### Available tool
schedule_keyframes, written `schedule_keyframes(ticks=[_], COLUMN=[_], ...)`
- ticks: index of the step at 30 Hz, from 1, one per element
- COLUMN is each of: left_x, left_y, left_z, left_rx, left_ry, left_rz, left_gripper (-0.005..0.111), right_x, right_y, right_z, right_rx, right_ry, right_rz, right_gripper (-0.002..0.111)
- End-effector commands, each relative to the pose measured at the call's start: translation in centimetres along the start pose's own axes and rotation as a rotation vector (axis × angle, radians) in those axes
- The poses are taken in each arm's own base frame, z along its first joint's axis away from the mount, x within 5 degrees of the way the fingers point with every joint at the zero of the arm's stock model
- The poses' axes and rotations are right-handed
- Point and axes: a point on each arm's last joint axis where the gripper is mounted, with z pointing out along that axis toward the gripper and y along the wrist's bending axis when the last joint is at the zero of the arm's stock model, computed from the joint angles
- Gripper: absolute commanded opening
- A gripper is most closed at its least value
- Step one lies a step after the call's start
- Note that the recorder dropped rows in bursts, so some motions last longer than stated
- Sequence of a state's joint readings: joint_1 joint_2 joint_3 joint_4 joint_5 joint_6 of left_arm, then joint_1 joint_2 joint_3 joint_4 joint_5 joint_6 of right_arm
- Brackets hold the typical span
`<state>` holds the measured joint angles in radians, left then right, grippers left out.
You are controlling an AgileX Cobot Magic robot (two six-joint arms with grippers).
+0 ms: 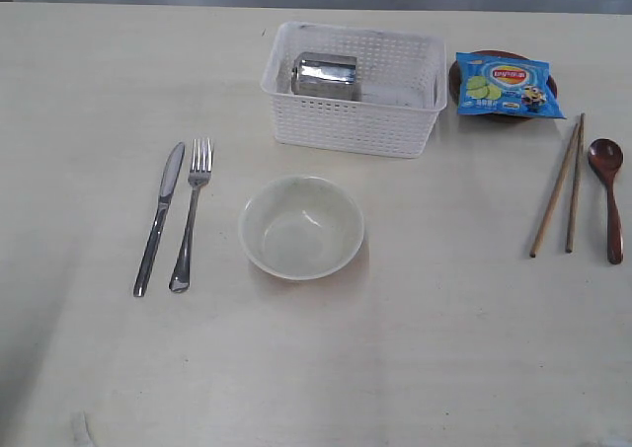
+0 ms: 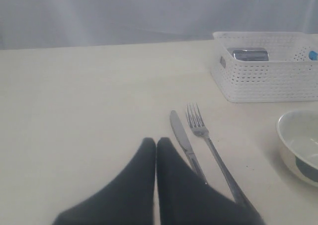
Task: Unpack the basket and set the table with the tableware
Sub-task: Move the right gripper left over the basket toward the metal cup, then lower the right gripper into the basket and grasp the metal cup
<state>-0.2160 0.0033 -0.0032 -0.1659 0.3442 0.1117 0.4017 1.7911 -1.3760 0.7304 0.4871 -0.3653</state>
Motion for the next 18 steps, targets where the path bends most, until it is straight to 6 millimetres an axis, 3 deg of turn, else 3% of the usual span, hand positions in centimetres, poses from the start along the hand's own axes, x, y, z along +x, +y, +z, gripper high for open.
schedule_keyframes(ticks=[1,6,13,16,18], left_x=[0.1,0.1,0.1,0.1,0.1], left_y=[0.0,0.0,0.0,0.0,0.0], left_z=[0.0,0.0,0.0,0.0,0.0], left_rx=[0.005,0.005,0.005,0.005,0.005], left_ry=[-0.001,-0.001,-0.001,-0.001,-0.001], left_rz=[0.001,0.001,0.001,0.001,0.001], left_gripper=[0.000,0.000,0.000,0.000,0.000], right_x=[-1.0,-1.8,-2.7,-2.7,-2.5], right_y=[-1.9,-3.1,-5.8,-7.3,-8.3], right_z=[4.3,6.6,7.3,7.4,7.5], right_rx=[0.123,0.230,0.235,0.201,0.194], right_ry=[0.179,0.316,0.298,0.314,0.331], right_rz=[0.032,0.038,0.182,0.262,0.298], right_gripper=[0.000,0.000,0.000,0.012,0.026])
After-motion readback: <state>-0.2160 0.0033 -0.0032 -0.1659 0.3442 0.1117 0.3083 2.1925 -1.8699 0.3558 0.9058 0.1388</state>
